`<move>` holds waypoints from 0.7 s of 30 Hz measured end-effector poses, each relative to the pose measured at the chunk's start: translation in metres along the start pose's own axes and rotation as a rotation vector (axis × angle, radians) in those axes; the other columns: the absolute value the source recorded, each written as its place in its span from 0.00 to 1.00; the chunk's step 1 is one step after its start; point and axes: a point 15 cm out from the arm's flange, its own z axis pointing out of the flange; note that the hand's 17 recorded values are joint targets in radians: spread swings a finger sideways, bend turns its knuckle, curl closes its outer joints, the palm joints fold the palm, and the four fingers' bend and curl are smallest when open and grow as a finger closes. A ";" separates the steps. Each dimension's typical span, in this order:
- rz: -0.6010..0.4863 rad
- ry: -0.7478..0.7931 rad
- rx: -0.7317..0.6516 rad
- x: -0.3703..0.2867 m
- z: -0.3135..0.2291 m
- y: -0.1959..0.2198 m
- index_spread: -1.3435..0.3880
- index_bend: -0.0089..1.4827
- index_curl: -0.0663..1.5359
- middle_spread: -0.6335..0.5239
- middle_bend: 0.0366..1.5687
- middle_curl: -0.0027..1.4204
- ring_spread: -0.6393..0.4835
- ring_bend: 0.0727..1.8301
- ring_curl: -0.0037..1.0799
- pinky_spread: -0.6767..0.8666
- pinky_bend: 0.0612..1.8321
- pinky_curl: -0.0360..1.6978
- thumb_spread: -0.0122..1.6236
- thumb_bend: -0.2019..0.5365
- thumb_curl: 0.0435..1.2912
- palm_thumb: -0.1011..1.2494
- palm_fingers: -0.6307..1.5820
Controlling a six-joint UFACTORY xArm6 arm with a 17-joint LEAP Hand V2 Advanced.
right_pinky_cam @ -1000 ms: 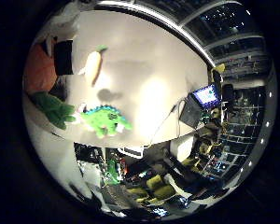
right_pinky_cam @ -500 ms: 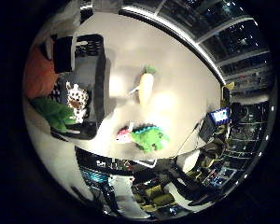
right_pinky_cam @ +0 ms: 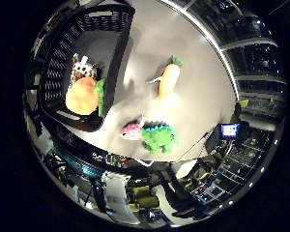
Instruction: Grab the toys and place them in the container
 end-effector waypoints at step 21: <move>0.271 0.057 -0.161 0.215 -0.001 0.182 0.54 0.11 0.23 0.53 0.13 0.23 0.67 0.12 0.20 0.70 0.14 0.20 0.66 0.24 0.33 0.65 0.37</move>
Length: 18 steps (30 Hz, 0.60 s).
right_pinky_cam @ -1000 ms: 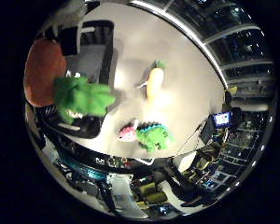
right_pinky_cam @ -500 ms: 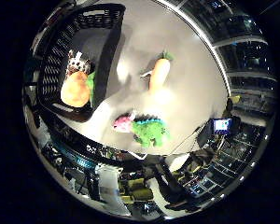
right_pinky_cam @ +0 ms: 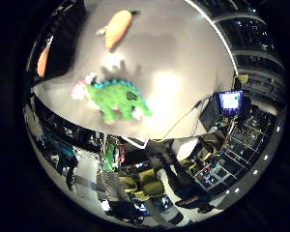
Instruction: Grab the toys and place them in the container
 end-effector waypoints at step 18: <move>0.036 -0.019 -0.002 0.020 0.122 0.042 0.55 0.11 0.20 0.57 0.10 0.23 0.71 0.11 0.22 0.69 0.17 0.21 0.64 0.24 0.26 0.59 0.32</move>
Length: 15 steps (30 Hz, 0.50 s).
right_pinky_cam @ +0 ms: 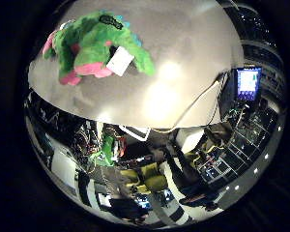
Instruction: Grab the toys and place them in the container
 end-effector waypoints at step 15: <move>0.017 -0.020 -0.025 0.003 0.048 -0.014 0.56 0.11 0.20 0.57 0.11 0.23 0.71 0.11 0.24 0.70 0.18 0.21 0.63 0.24 0.23 0.59 0.32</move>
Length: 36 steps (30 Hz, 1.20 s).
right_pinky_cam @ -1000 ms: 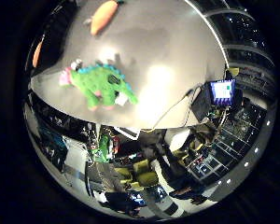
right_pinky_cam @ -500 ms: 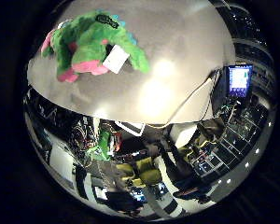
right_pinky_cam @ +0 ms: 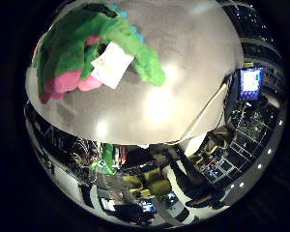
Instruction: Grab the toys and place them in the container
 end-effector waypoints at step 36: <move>-0.063 0.085 0.393 -0.067 -0.160 -0.009 0.62 0.76 0.60 0.44 0.86 0.55 0.37 0.73 0.68 0.32 0.67 0.60 0.57 0.25 0.42 0.86 0.78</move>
